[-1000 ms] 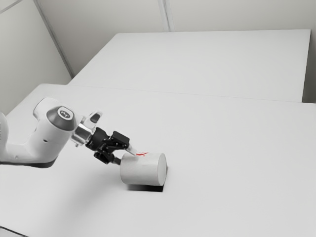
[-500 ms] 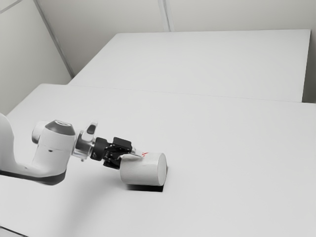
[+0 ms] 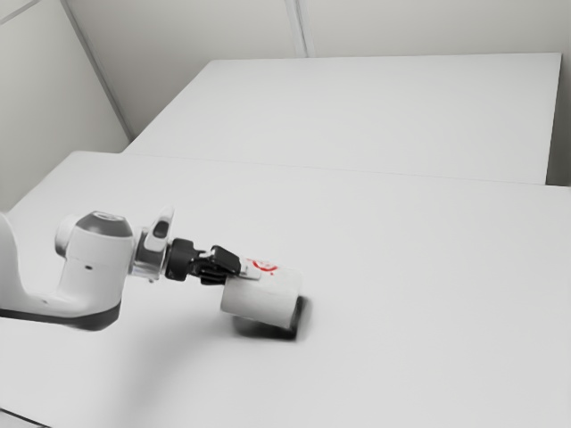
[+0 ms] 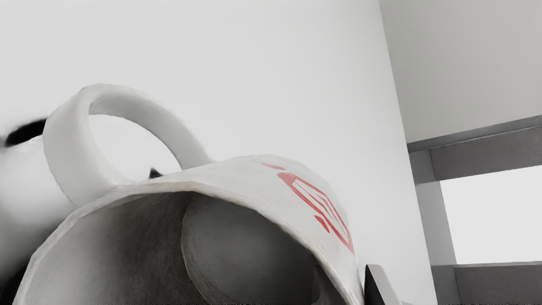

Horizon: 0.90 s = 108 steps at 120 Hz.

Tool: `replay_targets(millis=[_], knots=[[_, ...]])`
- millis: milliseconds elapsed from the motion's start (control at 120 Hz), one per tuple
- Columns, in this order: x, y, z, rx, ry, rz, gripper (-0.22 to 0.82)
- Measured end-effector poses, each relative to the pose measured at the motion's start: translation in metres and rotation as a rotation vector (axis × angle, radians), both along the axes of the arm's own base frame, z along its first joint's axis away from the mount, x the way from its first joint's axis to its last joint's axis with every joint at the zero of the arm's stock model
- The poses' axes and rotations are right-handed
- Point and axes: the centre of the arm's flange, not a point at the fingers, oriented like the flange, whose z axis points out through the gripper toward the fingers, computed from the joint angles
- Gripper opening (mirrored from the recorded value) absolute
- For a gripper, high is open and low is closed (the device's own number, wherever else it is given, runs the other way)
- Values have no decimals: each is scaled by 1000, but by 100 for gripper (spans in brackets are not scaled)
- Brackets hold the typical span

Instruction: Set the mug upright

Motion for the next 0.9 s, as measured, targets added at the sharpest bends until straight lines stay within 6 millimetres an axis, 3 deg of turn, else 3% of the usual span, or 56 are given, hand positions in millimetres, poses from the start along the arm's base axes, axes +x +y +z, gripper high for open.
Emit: replay_targets(millis=[133,317,675,900], knots=[[2,-2,13,7,-55,-19,-16],[21,-7,47,59,-136,-74,-17],[63,-17,136,516,-147,-356,-18],[62,-28,148,750,-24,-401,-18]])
